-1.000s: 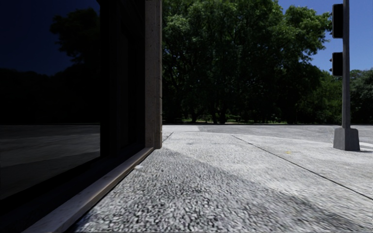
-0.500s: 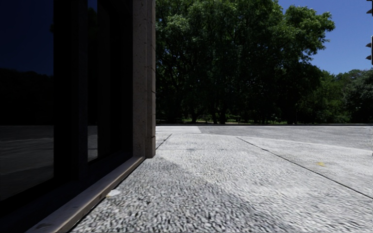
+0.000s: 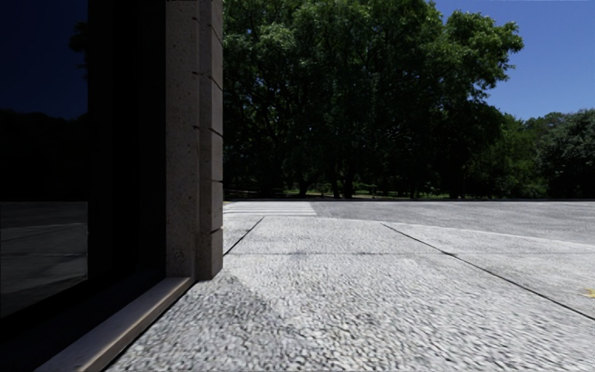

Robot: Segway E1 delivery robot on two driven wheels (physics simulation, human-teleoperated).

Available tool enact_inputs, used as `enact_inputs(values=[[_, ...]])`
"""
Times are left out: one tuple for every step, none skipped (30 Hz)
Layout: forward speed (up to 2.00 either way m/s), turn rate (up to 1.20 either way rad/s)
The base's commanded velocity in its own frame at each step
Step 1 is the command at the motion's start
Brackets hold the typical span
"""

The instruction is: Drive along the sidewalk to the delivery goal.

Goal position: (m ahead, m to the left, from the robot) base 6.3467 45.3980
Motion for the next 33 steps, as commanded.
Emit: enact_inputs(values=[[2.00, 0.00], [2.00, 0.00], [2.00, 0.00], [2.00, 0.00], [2.00, 0.00], [2.00, 0.00], [2.00, 0.00], [2.00, 0.00], [2.00, 0.00], [2.00, 0.00], [2.00, 0.00], [2.00, 0.00], [2.00, 0.00], [2.00, 0.00], [2.00, 0.00], [2.00, 0.00], [2.00, 0.00], [2.00, 0.00], [2.00, 0.00], [2.00, 0.00], [2.00, 0.00], [2.00, 0.00], [2.00, 0.00], [2.00, 0.00], [2.00, 0.00], [2.00, 0.00], [2.00, 0.00], [2.00, 0.00], [2.00, 0.00], [2.00, 0.00], [2.00, 0.06], [2.00, 0.13], [2.00, 0.13]])
